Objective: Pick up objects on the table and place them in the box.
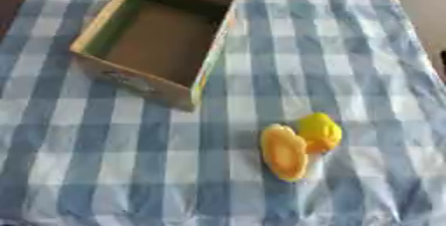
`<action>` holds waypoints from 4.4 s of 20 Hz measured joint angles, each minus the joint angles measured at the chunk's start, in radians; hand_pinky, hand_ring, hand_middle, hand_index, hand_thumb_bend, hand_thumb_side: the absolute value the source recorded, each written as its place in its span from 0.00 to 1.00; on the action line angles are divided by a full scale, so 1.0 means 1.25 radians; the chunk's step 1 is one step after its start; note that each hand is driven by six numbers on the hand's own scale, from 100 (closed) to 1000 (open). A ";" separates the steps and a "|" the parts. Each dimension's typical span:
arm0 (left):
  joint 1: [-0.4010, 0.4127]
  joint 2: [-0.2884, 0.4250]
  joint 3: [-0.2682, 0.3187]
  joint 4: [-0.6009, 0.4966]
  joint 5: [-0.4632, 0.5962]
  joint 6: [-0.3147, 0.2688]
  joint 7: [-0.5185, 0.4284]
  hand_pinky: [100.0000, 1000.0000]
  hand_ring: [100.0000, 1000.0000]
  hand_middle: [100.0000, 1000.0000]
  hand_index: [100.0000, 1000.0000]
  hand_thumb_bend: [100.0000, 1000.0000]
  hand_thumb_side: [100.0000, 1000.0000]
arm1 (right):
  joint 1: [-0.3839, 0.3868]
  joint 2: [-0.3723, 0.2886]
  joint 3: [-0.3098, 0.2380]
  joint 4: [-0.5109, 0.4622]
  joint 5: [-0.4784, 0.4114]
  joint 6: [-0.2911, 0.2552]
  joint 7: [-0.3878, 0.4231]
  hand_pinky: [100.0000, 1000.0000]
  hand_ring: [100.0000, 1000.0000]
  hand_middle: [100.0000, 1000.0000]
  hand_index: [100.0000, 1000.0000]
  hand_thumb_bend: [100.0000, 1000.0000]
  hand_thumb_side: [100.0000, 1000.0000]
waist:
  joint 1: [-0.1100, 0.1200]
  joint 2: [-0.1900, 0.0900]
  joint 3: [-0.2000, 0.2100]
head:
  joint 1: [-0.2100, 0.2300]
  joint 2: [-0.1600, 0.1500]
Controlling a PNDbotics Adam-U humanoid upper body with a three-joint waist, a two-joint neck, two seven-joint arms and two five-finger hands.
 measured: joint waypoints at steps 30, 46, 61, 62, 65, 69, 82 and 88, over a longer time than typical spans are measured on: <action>-0.005 0.000 -0.001 0.000 0.002 -0.001 -0.001 0.74 0.71 0.64 0.79 0.17 0.40 | -0.058 -0.028 0.181 0.000 0.076 -0.022 0.165 0.86 0.97 0.76 0.90 0.09 0.36 | -0.001 0.003 0.018 | 0.000 0.004; -0.007 0.000 -0.005 0.000 0.009 -0.002 -0.010 0.74 0.71 0.64 0.79 0.17 0.41 | -0.100 -0.001 0.264 0.000 0.057 -0.009 0.373 0.89 1.00 0.80 0.93 0.15 0.30 | -0.005 0.003 0.027 | -0.009 -0.001; -0.009 -0.008 -0.007 0.000 0.017 -0.003 -0.014 0.74 0.71 0.63 0.79 0.17 0.41 | -0.149 0.042 0.295 0.056 0.099 -0.012 0.436 0.90 1.00 0.81 0.94 0.14 0.36 | -0.004 0.010 0.039 | -0.013 -0.002; -0.010 -0.008 -0.007 0.000 0.017 -0.004 -0.014 0.74 0.71 0.63 0.79 0.17 0.42 | -0.151 0.044 0.298 0.060 0.102 -0.015 0.439 0.90 1.00 0.81 0.94 0.13 0.36 | -0.004 0.010 0.040 | -0.014 -0.002; -0.013 -0.009 -0.010 0.000 0.017 -0.005 -0.016 0.74 0.71 0.63 0.79 0.16 0.42 | -0.156 0.050 0.308 0.071 0.108 -0.022 0.452 0.90 1.00 0.81 0.94 0.13 0.37 | -0.003 0.011 0.042 | -0.016 -0.002; -0.014 -0.014 -0.011 0.000 0.018 -0.005 -0.016 0.74 0.71 0.63 0.79 0.16 0.42 | -0.162 0.056 0.317 0.083 0.111 -0.028 0.470 0.90 1.00 0.81 0.93 0.14 0.36 | -0.002 0.014 0.044 | -0.016 -0.002; -0.015 -0.015 -0.011 0.000 0.026 -0.005 -0.017 0.74 0.71 0.63 0.79 0.16 0.43 | -0.184 0.069 0.329 0.119 0.164 -0.022 0.497 0.89 0.97 0.75 0.88 0.22 0.28 | -0.001 0.020 0.048 | -0.016 -0.009; -0.015 -0.021 -0.011 0.000 0.031 -0.005 -0.017 0.74 0.71 0.63 0.79 0.15 0.43 | -0.191 0.081 0.337 0.124 0.177 -0.003 0.469 0.85 0.91 0.59 0.72 0.02 0.25 | 0.000 0.021 0.051 | -0.016 -0.009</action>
